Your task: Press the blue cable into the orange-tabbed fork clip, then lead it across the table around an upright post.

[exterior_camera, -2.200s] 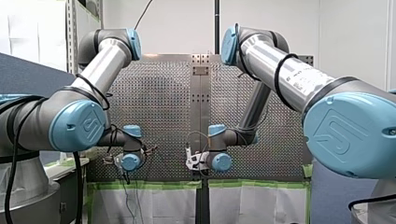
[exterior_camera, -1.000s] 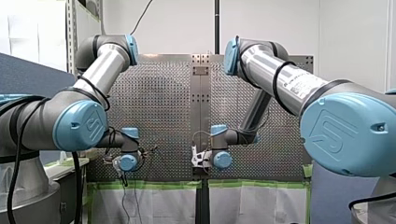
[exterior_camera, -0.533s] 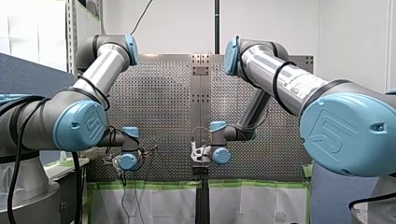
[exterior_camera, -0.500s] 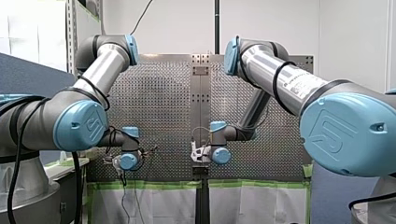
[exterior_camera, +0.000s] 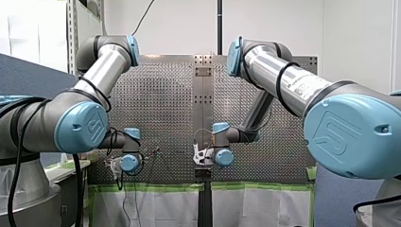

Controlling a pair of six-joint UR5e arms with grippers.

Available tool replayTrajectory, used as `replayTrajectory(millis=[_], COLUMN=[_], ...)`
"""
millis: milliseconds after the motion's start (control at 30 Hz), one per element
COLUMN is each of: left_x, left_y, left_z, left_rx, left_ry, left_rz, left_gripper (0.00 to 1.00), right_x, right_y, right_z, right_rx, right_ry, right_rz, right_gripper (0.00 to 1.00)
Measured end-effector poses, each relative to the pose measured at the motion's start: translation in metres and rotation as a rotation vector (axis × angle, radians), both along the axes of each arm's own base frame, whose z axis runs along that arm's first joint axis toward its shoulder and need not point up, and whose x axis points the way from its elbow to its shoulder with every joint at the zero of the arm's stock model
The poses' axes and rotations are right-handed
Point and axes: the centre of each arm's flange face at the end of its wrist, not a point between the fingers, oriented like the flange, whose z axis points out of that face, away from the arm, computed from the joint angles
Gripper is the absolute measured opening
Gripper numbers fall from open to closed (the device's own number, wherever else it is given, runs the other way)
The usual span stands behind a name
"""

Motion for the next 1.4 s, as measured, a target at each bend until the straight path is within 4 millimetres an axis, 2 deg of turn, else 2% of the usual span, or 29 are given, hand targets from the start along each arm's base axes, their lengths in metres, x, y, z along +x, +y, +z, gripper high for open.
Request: replayTrajectory(millis=[33, 67, 100, 333, 633, 1100, 1400], left_x=[-0.001, -0.002, -0.002, -0.010, -0.036, -0.063, -0.082], left_y=[0.000, 0.000, 0.000, 0.002, 0.000, -0.003, -0.012], left_z=[-0.001, -0.001, -0.002, -0.007, -0.015, 0.005, 0.014], left_rx=[0.007, 0.017, 0.025, 0.078, 0.079, 0.053, 0.061], left_ry=[0.008, 0.019, 0.027, 0.099, 0.152, 0.082, 0.051], left_rz=[-0.002, -0.007, -0.010, -0.019, -0.069, -0.161, -0.233], left_gripper=[0.95, 0.95, 1.00, 1.00, 1.00, 1.00, 1.00], right_x=[0.000, 0.000, 0.000, -0.001, -0.001, -0.001, -0.001], right_y=[0.000, 0.000, 0.001, 0.001, 0.002, 0.002, 0.002], right_z=[0.000, -0.001, -0.001, -0.001, -0.002, -0.002, -0.002], right_rx=[0.002, 0.003, 0.004, 0.007, 0.012, 0.013, 0.011], right_ry=[0.002, 0.003, 0.004, 0.007, 0.014, 0.016, 0.014], right_rz=[0.000, 0.000, 0.000, 0.000, 0.001, 0.000, 0.001], right_gripper=[0.00, 0.00, 0.00, 0.00, 0.00, 0.00, 0.00])
